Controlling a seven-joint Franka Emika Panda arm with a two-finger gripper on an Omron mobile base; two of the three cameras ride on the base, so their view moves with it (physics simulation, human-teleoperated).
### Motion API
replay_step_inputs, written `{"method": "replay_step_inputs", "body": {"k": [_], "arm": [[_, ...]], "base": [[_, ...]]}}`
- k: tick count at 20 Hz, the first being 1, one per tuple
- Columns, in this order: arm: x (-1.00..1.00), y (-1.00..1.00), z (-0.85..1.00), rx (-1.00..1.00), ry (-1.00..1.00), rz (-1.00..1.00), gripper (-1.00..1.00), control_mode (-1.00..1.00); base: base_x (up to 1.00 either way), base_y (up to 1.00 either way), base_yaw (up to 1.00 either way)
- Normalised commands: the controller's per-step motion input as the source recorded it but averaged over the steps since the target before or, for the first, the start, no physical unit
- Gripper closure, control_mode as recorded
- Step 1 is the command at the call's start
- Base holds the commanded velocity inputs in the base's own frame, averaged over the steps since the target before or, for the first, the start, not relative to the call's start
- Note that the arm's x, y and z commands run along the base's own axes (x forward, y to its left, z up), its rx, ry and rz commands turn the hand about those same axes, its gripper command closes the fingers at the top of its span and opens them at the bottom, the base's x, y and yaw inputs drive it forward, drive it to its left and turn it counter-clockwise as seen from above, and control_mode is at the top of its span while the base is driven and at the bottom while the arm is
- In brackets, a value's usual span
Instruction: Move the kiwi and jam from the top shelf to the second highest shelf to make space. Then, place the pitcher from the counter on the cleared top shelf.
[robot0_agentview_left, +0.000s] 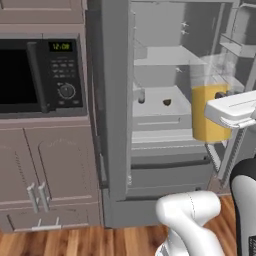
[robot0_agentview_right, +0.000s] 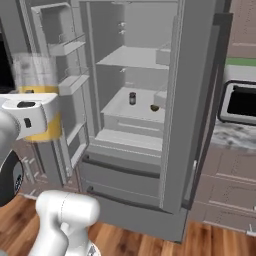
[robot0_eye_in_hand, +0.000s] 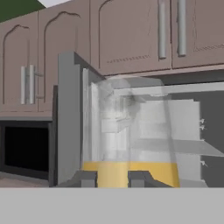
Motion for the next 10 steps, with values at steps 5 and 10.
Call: {"method": "replay_step_inputs", "body": {"k": [5,10], "arm": [[0.0,0.0,0.0,0.0,0.0,0.0,1.0,1.0],[0.0,0.0,0.0,0.0,0.0,0.0,1.0,1.0]], "base": [[0.42,-0.09,-0.21],[0.48,0.0,-0.23]]}}
